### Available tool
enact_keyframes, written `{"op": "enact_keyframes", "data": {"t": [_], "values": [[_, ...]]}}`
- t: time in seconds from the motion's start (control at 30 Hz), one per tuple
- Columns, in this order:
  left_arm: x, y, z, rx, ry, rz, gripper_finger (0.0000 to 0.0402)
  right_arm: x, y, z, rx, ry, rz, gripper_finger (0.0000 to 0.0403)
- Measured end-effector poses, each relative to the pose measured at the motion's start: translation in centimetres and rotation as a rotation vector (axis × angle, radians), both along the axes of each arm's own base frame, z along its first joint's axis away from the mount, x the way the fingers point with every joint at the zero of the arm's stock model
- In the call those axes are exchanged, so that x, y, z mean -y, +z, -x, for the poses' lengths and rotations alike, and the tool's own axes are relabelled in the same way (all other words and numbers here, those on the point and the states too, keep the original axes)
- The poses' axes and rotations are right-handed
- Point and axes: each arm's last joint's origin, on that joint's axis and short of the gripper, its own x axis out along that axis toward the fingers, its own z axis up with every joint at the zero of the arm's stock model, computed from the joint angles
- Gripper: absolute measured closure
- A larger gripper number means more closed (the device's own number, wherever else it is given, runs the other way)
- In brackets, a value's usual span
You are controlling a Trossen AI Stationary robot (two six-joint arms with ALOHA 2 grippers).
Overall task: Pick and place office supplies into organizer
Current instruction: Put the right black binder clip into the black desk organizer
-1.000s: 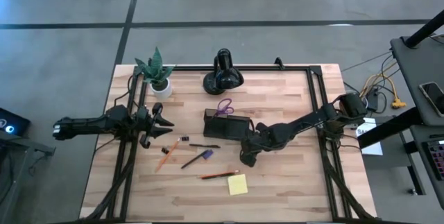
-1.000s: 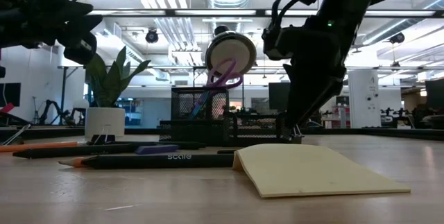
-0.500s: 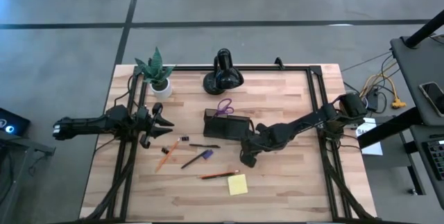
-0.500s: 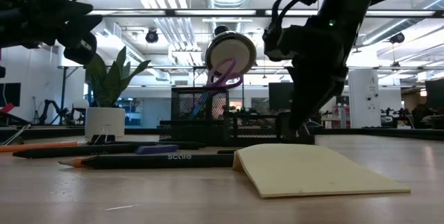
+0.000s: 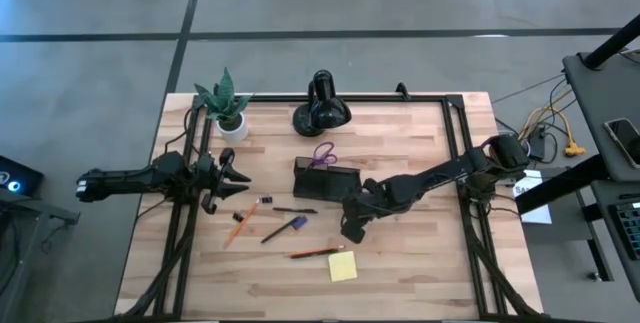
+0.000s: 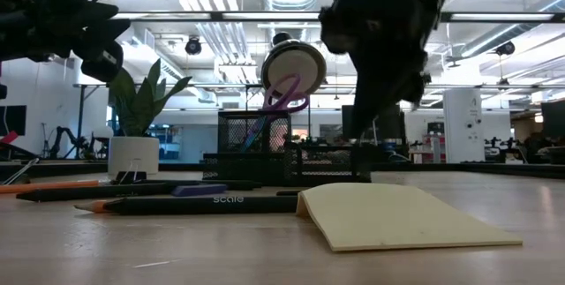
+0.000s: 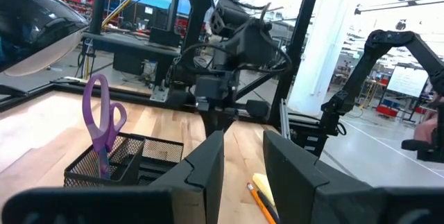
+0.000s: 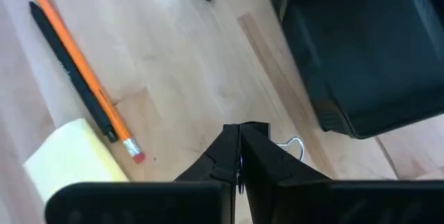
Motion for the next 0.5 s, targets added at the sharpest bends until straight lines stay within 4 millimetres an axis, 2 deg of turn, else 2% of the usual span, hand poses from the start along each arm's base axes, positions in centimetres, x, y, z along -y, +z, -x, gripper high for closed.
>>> {"op": "enact_keyframes", "data": {"t": [0.13,0.27,0.37,0.5], "values": [[0.0,0.0,0.0,0.0,0.0,0.0,0.0316,-0.1,2.6,-1.6,0.104,-0.007,0.014,0.0395],[0.0,0.0,0.0,0.0,0.0,0.0,0.0316,0.8,5.2,-4.1,0.254,-0.027,0.055,0.0395],[0.0,0.0,0.0,0.0,0.001,0.0,0.0316,2.0,5.4,-6.1,0.287,-0.027,0.073,0.0395],[0.0,0.0,0.0,0.001,0.0,0.0,0.0316,2.9,3.8,-9.0,0.259,0.0,0.074,0.0395]]}}
